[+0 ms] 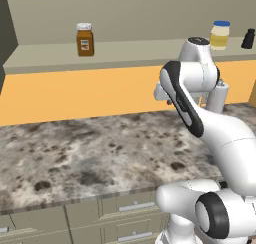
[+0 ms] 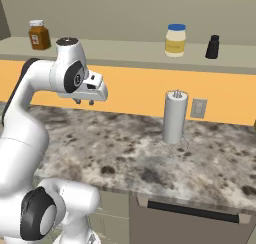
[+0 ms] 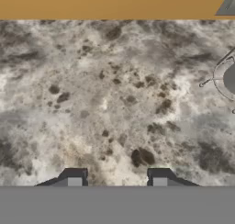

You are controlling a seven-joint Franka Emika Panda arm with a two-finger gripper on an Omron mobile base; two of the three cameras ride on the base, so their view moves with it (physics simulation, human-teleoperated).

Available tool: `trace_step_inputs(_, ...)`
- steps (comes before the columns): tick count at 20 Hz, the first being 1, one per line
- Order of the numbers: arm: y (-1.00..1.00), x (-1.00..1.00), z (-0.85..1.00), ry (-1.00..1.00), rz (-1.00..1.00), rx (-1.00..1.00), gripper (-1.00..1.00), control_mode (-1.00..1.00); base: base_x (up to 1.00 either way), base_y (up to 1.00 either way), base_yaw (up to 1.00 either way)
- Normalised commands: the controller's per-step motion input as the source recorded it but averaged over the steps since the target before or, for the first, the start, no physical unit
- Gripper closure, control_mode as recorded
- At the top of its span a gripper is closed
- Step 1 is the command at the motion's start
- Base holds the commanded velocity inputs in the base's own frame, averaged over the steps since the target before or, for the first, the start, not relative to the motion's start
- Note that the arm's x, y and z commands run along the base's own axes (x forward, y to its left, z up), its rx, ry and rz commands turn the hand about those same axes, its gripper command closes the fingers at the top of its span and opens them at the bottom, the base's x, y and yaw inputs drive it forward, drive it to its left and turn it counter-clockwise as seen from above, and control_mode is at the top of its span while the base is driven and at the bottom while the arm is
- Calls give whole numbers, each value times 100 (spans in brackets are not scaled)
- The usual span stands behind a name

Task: Collect the turmeric, mayonnaise, and shaker from the cabinet and place them next to the stove.

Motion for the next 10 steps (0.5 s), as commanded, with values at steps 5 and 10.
trace_step_inputs(5,-8,-39,0,-17,-3,-3,-100,-100,0,0,0)
trace_step_inputs(10,-29,-55,31,-52,-4,-22,-100,-100,0,0,0)
